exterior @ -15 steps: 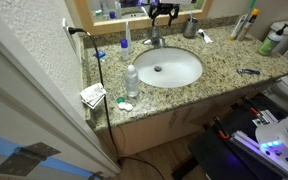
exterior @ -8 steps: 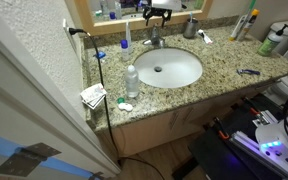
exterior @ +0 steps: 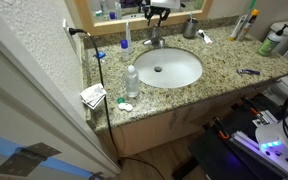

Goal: Close the tap

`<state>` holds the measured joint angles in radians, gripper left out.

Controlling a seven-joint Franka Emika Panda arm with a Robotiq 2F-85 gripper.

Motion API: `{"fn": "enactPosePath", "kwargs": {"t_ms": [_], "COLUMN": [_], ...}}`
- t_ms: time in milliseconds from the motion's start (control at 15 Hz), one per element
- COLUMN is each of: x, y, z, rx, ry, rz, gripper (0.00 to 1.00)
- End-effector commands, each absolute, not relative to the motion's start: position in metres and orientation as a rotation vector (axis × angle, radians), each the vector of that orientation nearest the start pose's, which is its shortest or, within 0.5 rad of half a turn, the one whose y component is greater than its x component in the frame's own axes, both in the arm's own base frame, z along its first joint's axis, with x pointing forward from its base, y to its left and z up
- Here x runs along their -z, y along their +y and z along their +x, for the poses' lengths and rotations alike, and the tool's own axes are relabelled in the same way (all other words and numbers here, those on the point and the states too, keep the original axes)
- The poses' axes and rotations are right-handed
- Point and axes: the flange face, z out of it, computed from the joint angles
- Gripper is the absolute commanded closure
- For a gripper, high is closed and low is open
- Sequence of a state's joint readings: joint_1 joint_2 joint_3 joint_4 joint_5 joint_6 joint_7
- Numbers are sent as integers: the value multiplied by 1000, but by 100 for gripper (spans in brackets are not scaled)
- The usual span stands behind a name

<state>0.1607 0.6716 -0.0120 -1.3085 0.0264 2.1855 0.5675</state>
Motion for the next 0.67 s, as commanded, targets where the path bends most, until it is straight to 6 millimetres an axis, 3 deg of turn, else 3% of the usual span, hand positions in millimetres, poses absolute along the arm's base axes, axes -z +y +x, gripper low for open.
{"fn": "enactPosePath", "kwargs": {"t_ms": [0, 133, 200, 267, 600], "x": [-380, -374, -369, -367, -357], "y": [105, 99, 96, 97, 100], "z": [736, 732, 730, 729, 725], "rx": [253, 201, 174, 166, 105], "ry": [669, 680, 689, 689, 696], "rz": [-2999, -3026, -3039, -3035, -3018], "gripper": [68, 82, 84, 59, 28]}}
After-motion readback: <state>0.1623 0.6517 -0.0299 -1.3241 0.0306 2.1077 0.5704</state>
